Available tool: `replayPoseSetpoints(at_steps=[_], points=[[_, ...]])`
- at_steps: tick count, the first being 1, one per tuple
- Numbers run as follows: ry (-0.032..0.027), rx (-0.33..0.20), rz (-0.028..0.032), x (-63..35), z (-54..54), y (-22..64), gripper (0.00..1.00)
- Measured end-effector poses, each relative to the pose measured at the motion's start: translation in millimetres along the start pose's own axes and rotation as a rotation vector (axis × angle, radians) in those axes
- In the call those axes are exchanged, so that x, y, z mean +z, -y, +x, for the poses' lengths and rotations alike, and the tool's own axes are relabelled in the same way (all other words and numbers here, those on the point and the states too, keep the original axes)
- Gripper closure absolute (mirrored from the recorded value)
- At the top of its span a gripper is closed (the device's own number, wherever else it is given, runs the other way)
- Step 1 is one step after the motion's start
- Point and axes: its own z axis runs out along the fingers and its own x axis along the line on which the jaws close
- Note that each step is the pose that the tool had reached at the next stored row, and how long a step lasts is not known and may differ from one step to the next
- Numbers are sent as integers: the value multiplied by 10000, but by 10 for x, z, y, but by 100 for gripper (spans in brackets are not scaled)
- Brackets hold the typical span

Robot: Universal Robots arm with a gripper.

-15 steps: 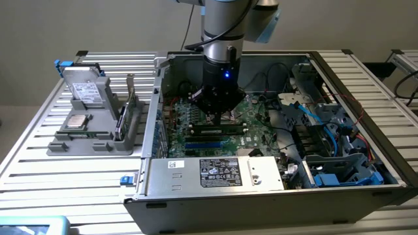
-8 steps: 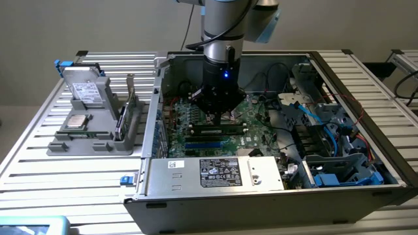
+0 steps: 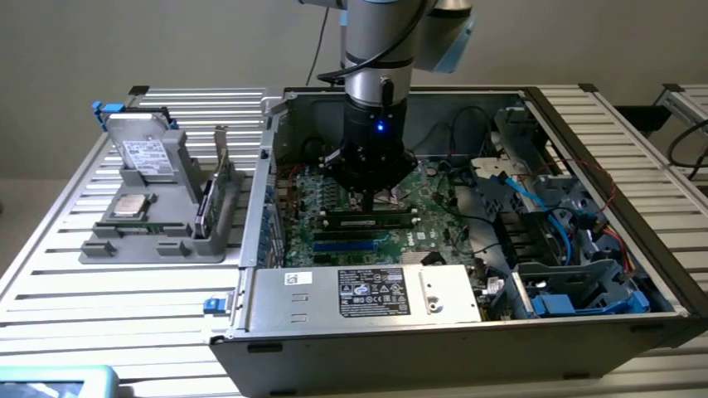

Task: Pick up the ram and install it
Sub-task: 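Press down the ram until it locks into place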

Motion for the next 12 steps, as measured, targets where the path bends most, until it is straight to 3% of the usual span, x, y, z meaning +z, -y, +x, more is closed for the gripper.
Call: replayPoseSetpoints(at_steps=[2, 3, 12], points=[[29, 100, -138, 0, -1, 0, 89], [35, 133, -163, 1, -1, -1, 89], [34, 132, -163, 1, -1, 0, 89]])
